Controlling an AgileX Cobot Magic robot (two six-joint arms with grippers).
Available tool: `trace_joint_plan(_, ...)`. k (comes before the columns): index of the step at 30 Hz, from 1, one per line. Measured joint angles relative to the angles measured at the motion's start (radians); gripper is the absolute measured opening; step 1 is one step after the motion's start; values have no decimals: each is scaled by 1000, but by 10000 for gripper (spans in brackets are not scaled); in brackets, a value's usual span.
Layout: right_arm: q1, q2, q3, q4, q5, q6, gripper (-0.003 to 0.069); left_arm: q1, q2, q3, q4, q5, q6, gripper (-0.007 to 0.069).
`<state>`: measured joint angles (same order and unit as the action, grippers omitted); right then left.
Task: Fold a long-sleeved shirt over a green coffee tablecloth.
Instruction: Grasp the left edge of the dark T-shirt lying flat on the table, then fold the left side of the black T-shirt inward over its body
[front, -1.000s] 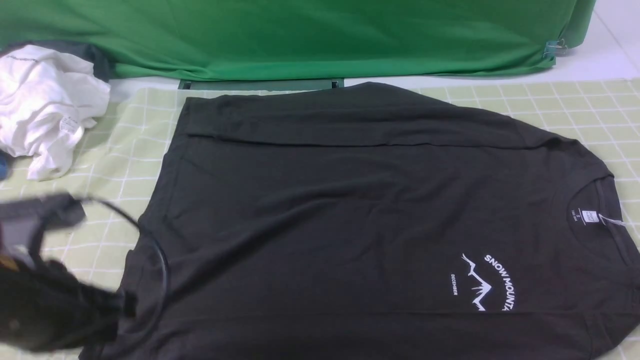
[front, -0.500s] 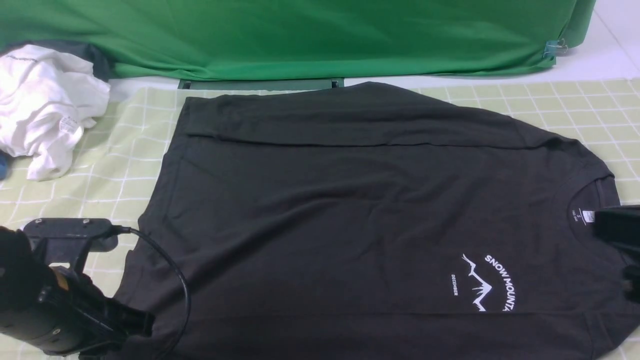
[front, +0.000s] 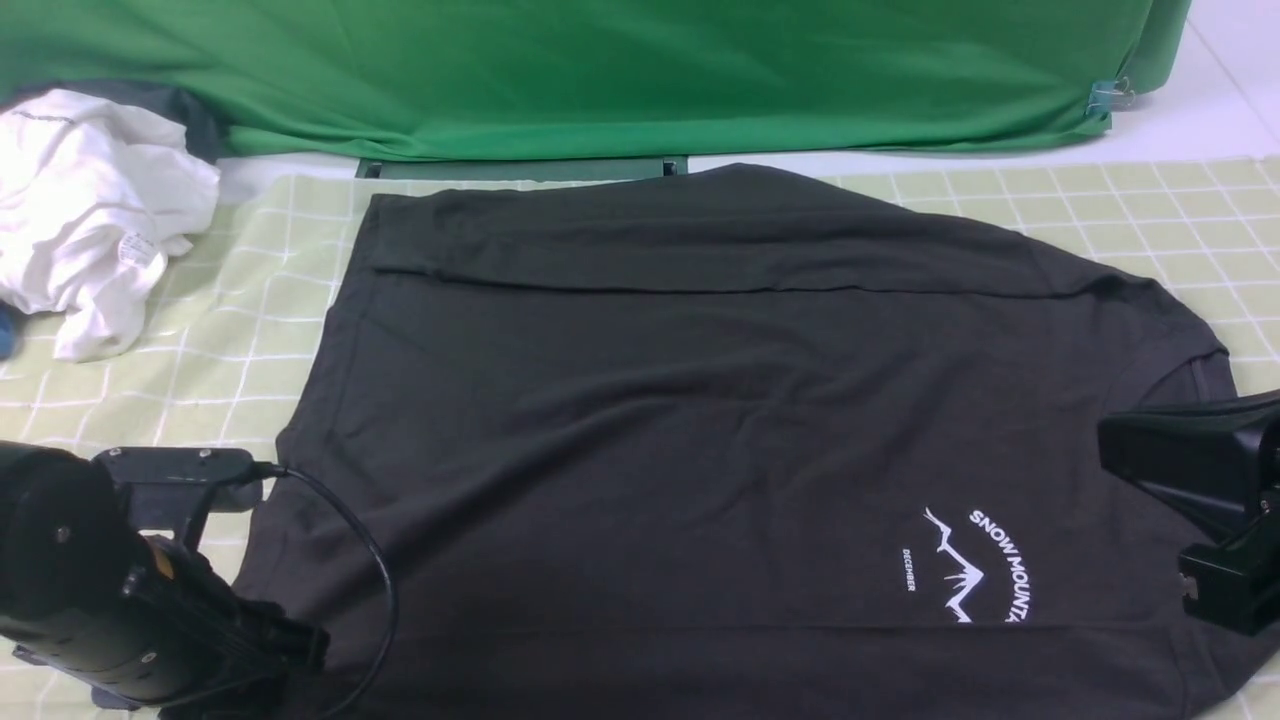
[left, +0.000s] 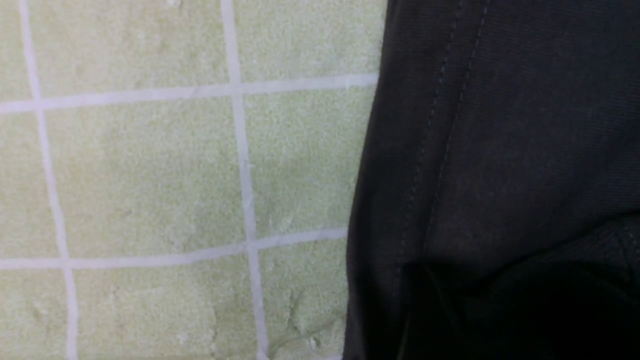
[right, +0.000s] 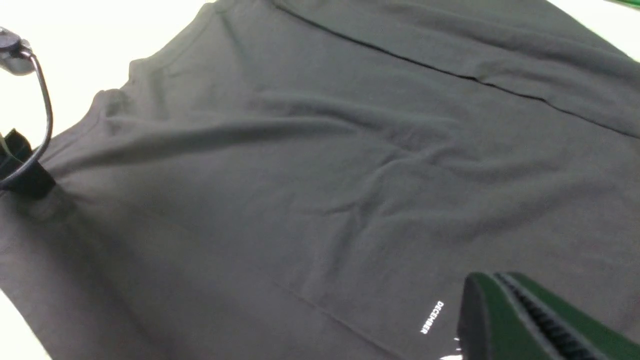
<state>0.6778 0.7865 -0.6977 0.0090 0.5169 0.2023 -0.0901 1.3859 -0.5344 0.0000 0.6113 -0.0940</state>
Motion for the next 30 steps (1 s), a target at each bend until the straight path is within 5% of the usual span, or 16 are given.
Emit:
trace_joint_plan(6, 0, 0, 0, 0, -2, 1, 16, 0, 0, -28, -12, 64, 0, 31)
trace_joint_plan(15, 0, 0, 0, 0, -4, 1, 30, 0, -82, -178, -10, 194, 73, 17)
trace_joint_plan(30, 0, 0, 0, 0, -34, 3, 49, 0, 106, -652, -60, 124, 179, 17)
